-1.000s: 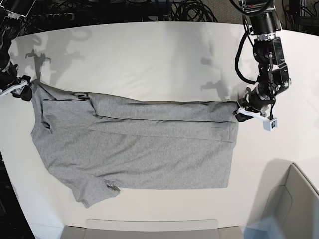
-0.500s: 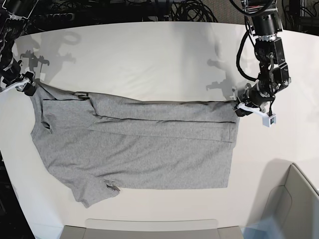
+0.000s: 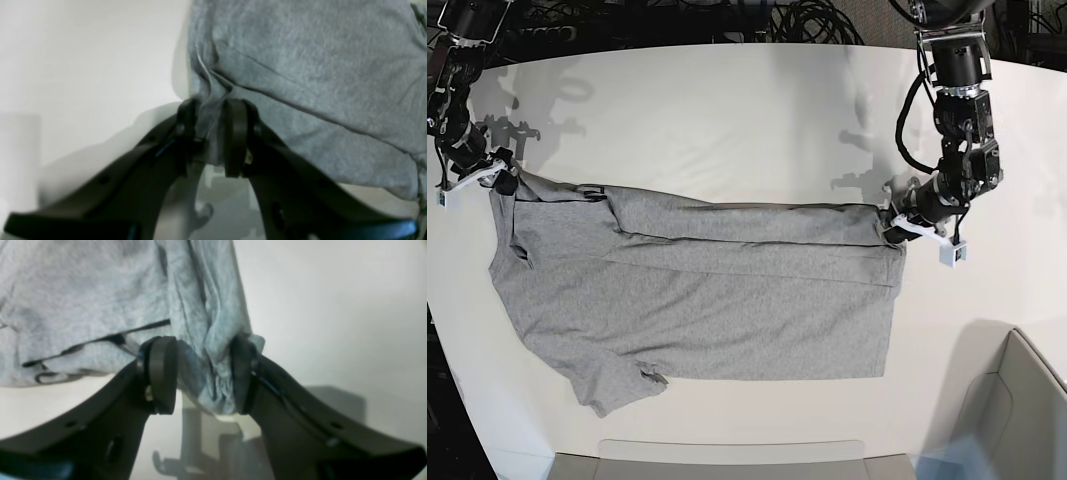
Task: Fold the T-shirt properly
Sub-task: 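Pull the folded edge back toward the robot with both grippers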
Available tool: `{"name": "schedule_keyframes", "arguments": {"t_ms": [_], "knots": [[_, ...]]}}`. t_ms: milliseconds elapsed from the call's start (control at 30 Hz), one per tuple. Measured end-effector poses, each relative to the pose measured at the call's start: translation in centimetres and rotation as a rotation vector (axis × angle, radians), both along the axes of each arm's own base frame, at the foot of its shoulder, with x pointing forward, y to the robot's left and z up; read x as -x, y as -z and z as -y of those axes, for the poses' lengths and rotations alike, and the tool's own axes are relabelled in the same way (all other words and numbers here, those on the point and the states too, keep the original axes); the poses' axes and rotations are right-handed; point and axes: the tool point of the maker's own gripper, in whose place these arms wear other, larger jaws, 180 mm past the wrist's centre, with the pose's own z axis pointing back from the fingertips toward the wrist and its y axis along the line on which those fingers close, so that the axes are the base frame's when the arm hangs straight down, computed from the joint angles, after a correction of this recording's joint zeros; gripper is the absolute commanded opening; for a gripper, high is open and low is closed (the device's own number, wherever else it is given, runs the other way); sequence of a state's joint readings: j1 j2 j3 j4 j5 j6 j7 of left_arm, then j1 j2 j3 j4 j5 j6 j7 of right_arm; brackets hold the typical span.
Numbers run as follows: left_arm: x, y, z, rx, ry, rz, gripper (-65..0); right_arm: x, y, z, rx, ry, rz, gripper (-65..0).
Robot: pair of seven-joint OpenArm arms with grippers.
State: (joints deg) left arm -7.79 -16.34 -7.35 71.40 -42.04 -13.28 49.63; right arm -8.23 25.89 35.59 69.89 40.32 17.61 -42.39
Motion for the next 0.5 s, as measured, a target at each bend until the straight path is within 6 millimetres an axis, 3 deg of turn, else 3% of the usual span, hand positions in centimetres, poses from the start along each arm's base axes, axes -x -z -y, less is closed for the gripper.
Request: {"name": "schedule_keyframes", "arguments": {"t_ms": [133,333,500], "knots": [[0.0,0.3,1.9,-0.005,0.051,0.004,-65.0,-0.8,0.4,-0.3,-0.011,-0.008,-0.003,-38.3],[0.0,0.5,1.9,-0.006,0.052,0.007,-65.0,-1.2,0.8,-0.8,0.016,-0.039,-0.015,-39.2],[1.1,0.8,0.2,-0.037,0.056,-0.013,-65.0,-1.1,1.0,-0.9,0.086,-0.078,-0.042,-54.5]]}}
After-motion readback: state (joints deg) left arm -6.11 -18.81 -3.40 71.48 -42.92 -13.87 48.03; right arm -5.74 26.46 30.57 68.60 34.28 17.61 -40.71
